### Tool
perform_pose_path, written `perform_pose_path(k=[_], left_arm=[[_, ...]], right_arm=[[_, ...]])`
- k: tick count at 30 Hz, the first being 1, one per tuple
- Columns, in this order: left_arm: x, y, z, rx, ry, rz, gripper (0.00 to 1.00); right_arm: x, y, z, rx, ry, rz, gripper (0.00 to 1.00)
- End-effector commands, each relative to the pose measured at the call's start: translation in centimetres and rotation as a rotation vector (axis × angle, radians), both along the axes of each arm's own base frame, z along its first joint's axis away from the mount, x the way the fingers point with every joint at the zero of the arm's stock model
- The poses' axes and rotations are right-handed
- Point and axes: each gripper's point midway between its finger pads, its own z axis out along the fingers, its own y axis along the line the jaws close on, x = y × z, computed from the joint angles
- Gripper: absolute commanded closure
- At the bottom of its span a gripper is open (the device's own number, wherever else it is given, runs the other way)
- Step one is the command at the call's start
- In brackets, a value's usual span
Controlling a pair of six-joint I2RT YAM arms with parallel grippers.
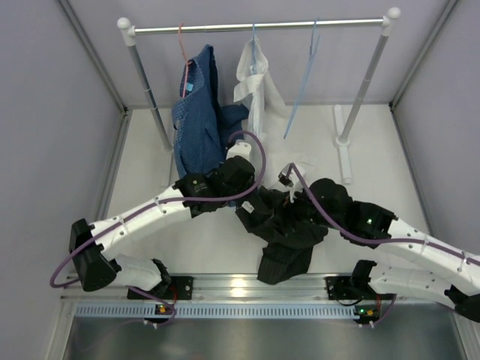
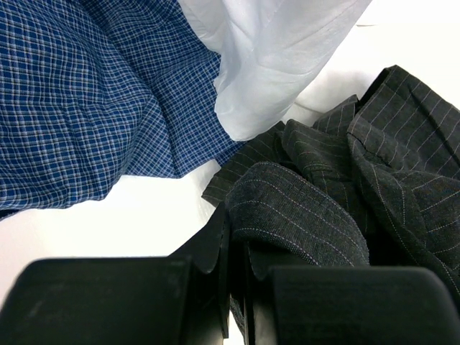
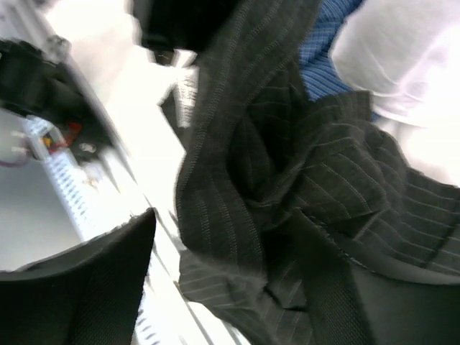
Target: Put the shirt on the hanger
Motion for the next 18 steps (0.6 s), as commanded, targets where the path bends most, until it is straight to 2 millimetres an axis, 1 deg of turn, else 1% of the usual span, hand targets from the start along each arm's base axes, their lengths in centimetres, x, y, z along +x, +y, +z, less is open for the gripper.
perform_pose_path(k=[1, 2, 3, 4, 5, 6, 7, 8, 9, 10, 11, 12, 13, 14, 15, 16, 17, 18], left_arm=[[0.0, -0.2, 2.2, -0.05, -0.022, 0.002, 1.0], [0.0, -0.1, 2.5, -0.058, -0.027, 0.003, 1.0], [0.0, -0.1, 3.1, -0.07, -0.037, 0.001, 1.0], [-0.1, 0.0, 3.9, -0.086, -0.051, 0.001, 1.0], [-0.2, 0.4, 5.4, -0.115, -0.078, -0.001, 1.0], [-0.1, 0.4, 7.7, -0.141, -0.122, -0.015, 1.0], [-0.1, 0.7, 9.6, -0.167, -0.159, -0.024, 1.0], [-0.4, 1.4, 12.4, -0.197, -0.218, -0.042, 1.0], [-0.6, 1.6, 14.8, -0.23, -0.264, -0.058, 1.0], [-0.9, 2.0, 19.7, -0.311, -0.347, -0.08, 1.0], [-1.5, 2.5, 23.4, -0.354, -0.437, -0.123, 1.0], [-2.4, 2.7, 26.5, -0.41, -0.498, -0.174, 1.0], [-3.5, 3.3, 30.6, -0.483, -0.585, -0.216, 1.0], [-4.5, 3.7, 34.0, -0.522, -0.694, -0.275, 1.0], [-6.1, 4.4, 36.7, -0.57, -0.767, -0.335, 1.0], [-8.5, 3.8, 38.7, -0.625, -0.821, -0.472, 1.0], [-10.3, 4.3, 41.0, -0.666, -0.892, -0.544, 1.0], [-12.0, 4.4, 42.8, -0.716, -0.943, -0.62, 1.0]], right_arm=[[2.6, 0.0, -1.0, -0.065, -0.086, -0.124, 0.38], [3.7, -0.5, -1.0, -0.091, -0.113, -0.186, 0.68], [4.4, -0.7, -1.2, -0.113, -0.124, -0.222, 0.84], [5.1, -0.7, 0.3, -0.093, -0.153, -0.251, 0.98], [5.9, -1.1, 1.7, -0.081, -0.187, -0.293, 1.0], [6.2, -1.1, 3.2, -0.076, -0.227, -0.292, 1.0], [6.5, -0.8, 8.2, 0.01, -0.279, -0.302, 1.0], [6.8, -0.9, 10.5, 0.023, -0.307, -0.306, 1.0], [6.8, -0.9, 13.1, 0.045, -0.346, -0.298, 1.0], [6.3, -1.3, 19.7, 0.165, -0.403, -0.292, 1.0], [6.3, -0.8, 21.3, 0.161, -0.413, -0.268, 1.0], [6.1, -0.7, 23.4, 0.175, -0.441, -0.247, 1.0], [5.1, -1.9, 29.1, 0.283, -0.493, -0.244, 1.0], [5.0, -0.7, 30.3, 0.291, -0.498, -0.2, 1.0], [4.5, -0.9, 31.3, 0.289, -0.505, -0.177, 1.0], [3.1, -2.2, 35.2, 0.382, -0.542, -0.155, 1.0], [2.6, -2.4, 36.3, 0.407, -0.55, -0.14, 1.0], [2.1, -2.5, 37.0, 0.431, -0.549, -0.127, 1.0]])
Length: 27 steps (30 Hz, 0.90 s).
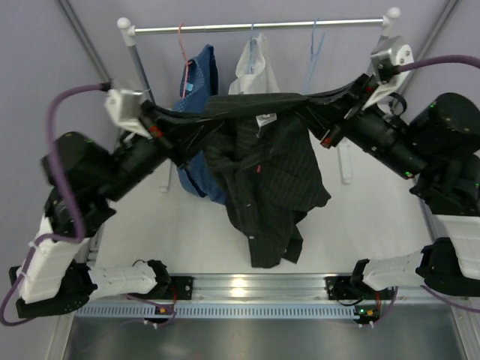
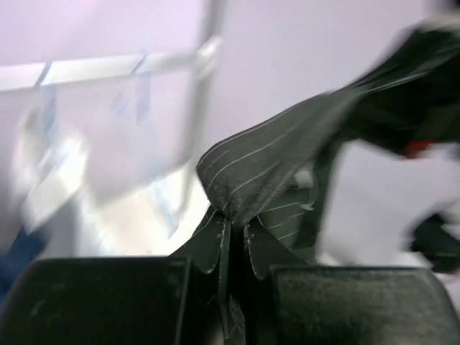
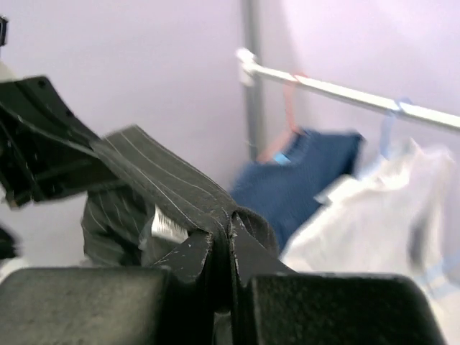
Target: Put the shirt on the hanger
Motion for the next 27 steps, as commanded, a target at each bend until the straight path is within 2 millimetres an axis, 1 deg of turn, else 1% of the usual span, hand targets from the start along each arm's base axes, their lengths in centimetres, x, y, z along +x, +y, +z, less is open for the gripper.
perform_pose_path(k=[1, 2, 3, 4, 5, 6, 7, 8, 9, 10, 11, 12, 13, 14, 15, 16, 17, 18, 19, 20, 21, 23, 25, 27], left_arm=[[-7.3, 1.9, 9.0, -0.131, -0.357, -0.252, 1.0], [-7.6, 1.6, 9.4, -0.137, -0.362, -0.277, 1.0], [-7.7, 1.1, 9.2, -0.136, -0.351, -0.296, 1.0], [-7.2, 0.4, 8.6, -0.129, -0.323, -0.301, 1.0], [-6.7, -0.5, 7.5, -0.122, -0.279, -0.313, 1.0], [-5.4, -2.5, 4.4, -0.066, -0.211, -0.321, 1.0], [-4.2, -4.1, 2.1, -0.037, -0.141, -0.322, 1.0], [-2.4, -6.3, -2.8, 0.041, -0.04, -0.314, 1.0], [-1.3, -7.3, -5.8, 0.077, 0.03, -0.295, 1.0], [-0.3, -8.2, -8.9, 0.09, 0.124, -0.269, 1.0], [1.2, -8.6, -12.0, 0.113, 0.189, -0.205, 1.0], [2.1, -9.2, -19.0, 0.196, 0.303, -0.172, 1.0], [2.7, -9.6, -21.0, 0.159, 0.35, -0.146, 1.0], [2.9, -9.5, -23.3, 0.154, 0.385, -0.122, 1.0], [2.6, -9.3, -28.8, 0.206, 0.462, -0.108, 1.0], [2.6, -9.5, -29.7, 0.159, 0.485, -0.104, 1.0], [2.3, -9.4, -31.4, 0.164, 0.512, -0.095, 1.0], [1.9, -9.1, -34.4, 0.182, 0.543, -0.082, 1.0], [1.8, -9.5, -34.5, 0.149, 0.539, -0.093, 1.0], [1.2, -9.8, -35.1, 0.157, 0.543, -0.109, 1.0], [1.0, -9.9, -36.0, 0.173, 0.551, -0.105, 1.0], [0.7, -10.1, -36.9, 0.195, 0.556, -0.104, 1.0], [0.6, -10.2, -36.9, 0.19, 0.557, -0.111, 1.0], [0.5, -10.3, -36.2, 0.17, 0.544, -0.127, 1.0]], right_arm=[[-2.6, -1.8, 2.6, 0.005, -0.059, 0.073, 1.0], [-3.3, -2.6, 3.1, 0.025, -0.066, 0.081, 1.0], [-3.6, -3.0, 3.0, 0.035, -0.058, 0.089, 1.0], [-3.3, -2.2, 1.4, 0.008, -0.031, 0.093, 1.0], [-4.0, -3.3, 1.1, 0.03, -0.032, 0.096, 1.0], [-3.1, -1.6, -2.7, -0.03, 0.031, 0.096, 1.0], [-3.2, -3.0, -2.5, 0.014, 0.023, 0.064, 1.0], [-2.7, -3.1, -4.2, 0.012, 0.062, 0.037, 1.0], [-0.9, -2.6, -8.6, -0.053, 0.136, -0.044, 1.0], [-0.3, -3.1, -10.4, -0.069, 0.166, -0.093, 1.0], [-0.1, -4.1, -12.1, -0.057, 0.208, -0.139, 1.0], [1.0, -3.9, -17.4, -0.14, 0.277, -0.206, 1.0], [1.5, -5.7, -19.0, -0.129, 0.3, -0.296, 1.0], [1.8, -6.0, -21.4, -0.123, 0.358, -0.333, 1.0], [2.0, -6.2, -26.4, -0.196, 0.414, -0.371, 1.0], [1.6, -6.8, -27.7, -0.147, 0.466, -0.38, 1.0], [1.6, -7.2, -29.6, -0.151, 0.499, -0.399, 1.0], [1.4, -7.5, -32.9, -0.19, 0.542, -0.417, 1.0], [1.2, -8.0, -33.6, -0.152, 0.571, -0.425, 1.0], [1.2, -8.6, -34.7, -0.157, 0.591, -0.445, 1.0], [1.1, -9.0, -36.1, -0.177, 0.615, -0.455, 1.0], [1.3, -10.0, -37.1, -0.186, 0.645, -0.495, 0.97], [1.4, -10.4, -37.7, -0.221, 0.656, -0.517, 0.95], [1.8, -10.7, -37.9, -0.239, 0.66, -0.532, 0.95]])
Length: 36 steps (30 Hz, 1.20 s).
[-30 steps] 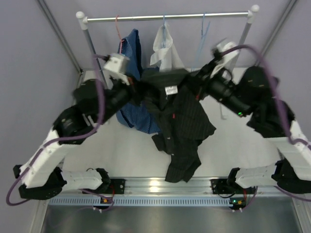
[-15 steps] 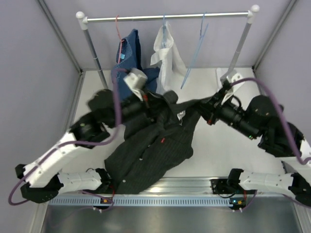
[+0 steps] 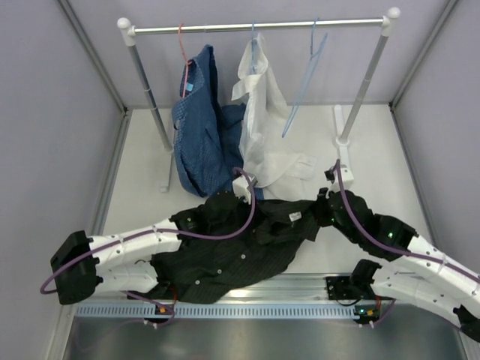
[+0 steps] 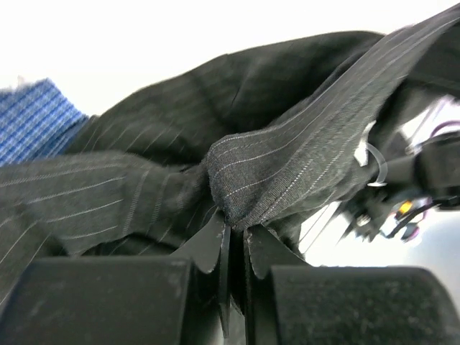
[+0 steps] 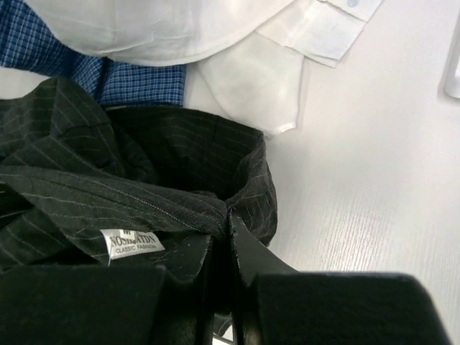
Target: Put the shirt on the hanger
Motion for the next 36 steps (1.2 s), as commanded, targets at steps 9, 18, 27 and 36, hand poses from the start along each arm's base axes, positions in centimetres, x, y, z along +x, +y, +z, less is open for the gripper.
perform_pose_path(k=[9, 18, 27, 36], left_arm=[[-1.1, -2.9, 8.2, -0.222, -0.104, -0.141, 0.98], [-1.1, -1.1, 6.5, -0.042, -0.156, -0.176, 0.9], [-0.6, 1.1, 6.0, 0.075, -0.171, -0.13, 0.85], [-2.4, 1.2, 5.2, 0.11, -0.161, -0.253, 0.78]], right_arm=[[-0.2, 1.1, 5.4, 0.023, -0.111, 0.183, 0.14], [-3.7, 4.9, 9.4, 0.036, -0.262, 0.617, 0.17], [-3.9, 8.5, 11.3, 0.034, -0.355, 0.817, 0.23], [-0.6, 9.8, 11.4, -0.094, -0.442, 0.806, 0.23]])
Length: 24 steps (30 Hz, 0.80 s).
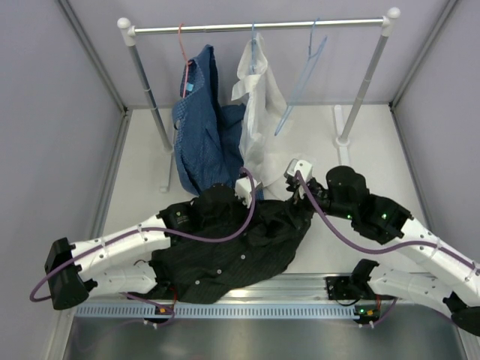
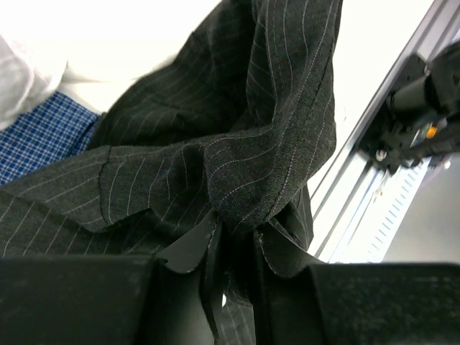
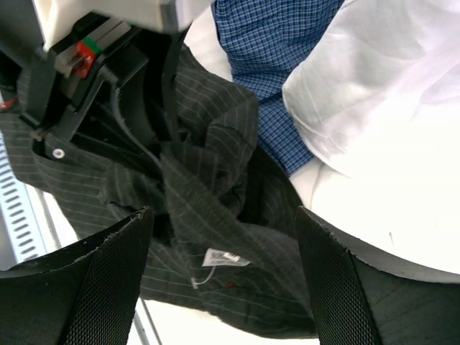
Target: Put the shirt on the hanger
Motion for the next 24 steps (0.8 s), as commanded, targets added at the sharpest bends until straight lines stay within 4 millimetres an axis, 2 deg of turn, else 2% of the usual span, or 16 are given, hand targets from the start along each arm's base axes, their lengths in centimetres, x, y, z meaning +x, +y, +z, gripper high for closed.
perform_pose_path(k=[1, 4, 6, 9, 12, 15, 17, 18, 20, 21, 22, 23, 24], left_arm=[[-0.7, -0.1, 1.7, -0.012, -0.028, -0.062, 0.78], [-0.5, 0.3, 1.7, 0.004, -0.03, -0.047, 0.77], [-0.6, 0.4, 1.9, 0.003, -0.037, -0.048, 0.77], [-0.5, 1.0, 2.4, 0.002, -0.051, -0.032, 0.77], [-0.4, 1.3, 2.6, 0.004, -0.057, -0.017, 0.77], [-0.8, 1.1, 2.9, -0.004, -0.047, -0.038, 0.77], [-1.1, 1.0, 3.1, -0.013, -0.042, -0.053, 0.77], [-1.1, 1.1, 3.2, -0.015, -0.043, -0.053, 0.77], [-0.8, 1.5, 3.4, -0.016, -0.055, -0.027, 0.76], [-0.6, 1.7, 3.4, -0.008, -0.056, -0.012, 0.73], [-0.2, 2.1, 3.5, 0.0, -0.065, 0.019, 0.67], [0.5, 2.5, 3.9, 0.004, -0.079, 0.064, 0.57], [0.9, 2.9, 4.0, 0.016, -0.082, 0.094, 0.28]], right_arm=[[1.8, 1.1, 4.6, 0.061, -0.175, 0.023, 0.23], [2.0, 1.9, 3.3, -0.002, -0.21, 0.092, 0.21], [1.7, 2.5, 1.8, -0.044, -0.188, 0.151, 0.21], [0.2, 3.3, -0.2, -0.078, -0.1, 0.247, 0.2], [-1.0, 4.1, -1.2, -0.072, -0.053, 0.325, 0.23], [-0.3, 4.4, -2.2, -0.091, -0.044, 0.315, 0.28], [0.9, 4.5, -2.5, -0.11, -0.071, 0.27, 0.44], [1.4, 4.5, -2.7, -0.12, -0.073, 0.249, 0.62], [2.2, 4.2, -2.3, -0.128, -0.094, 0.205, 0.78], [2.2, 4.1, -1.8, -0.117, -0.105, 0.193, 1.0], [2.5, 4.0, -1.4, -0.101, -0.123, 0.174, 1.0], [2.6, 3.4, -0.3, -0.074, -0.15, 0.139, 1.0], [2.7, 3.0, -0.2, -0.064, -0.162, 0.119, 1.0]])
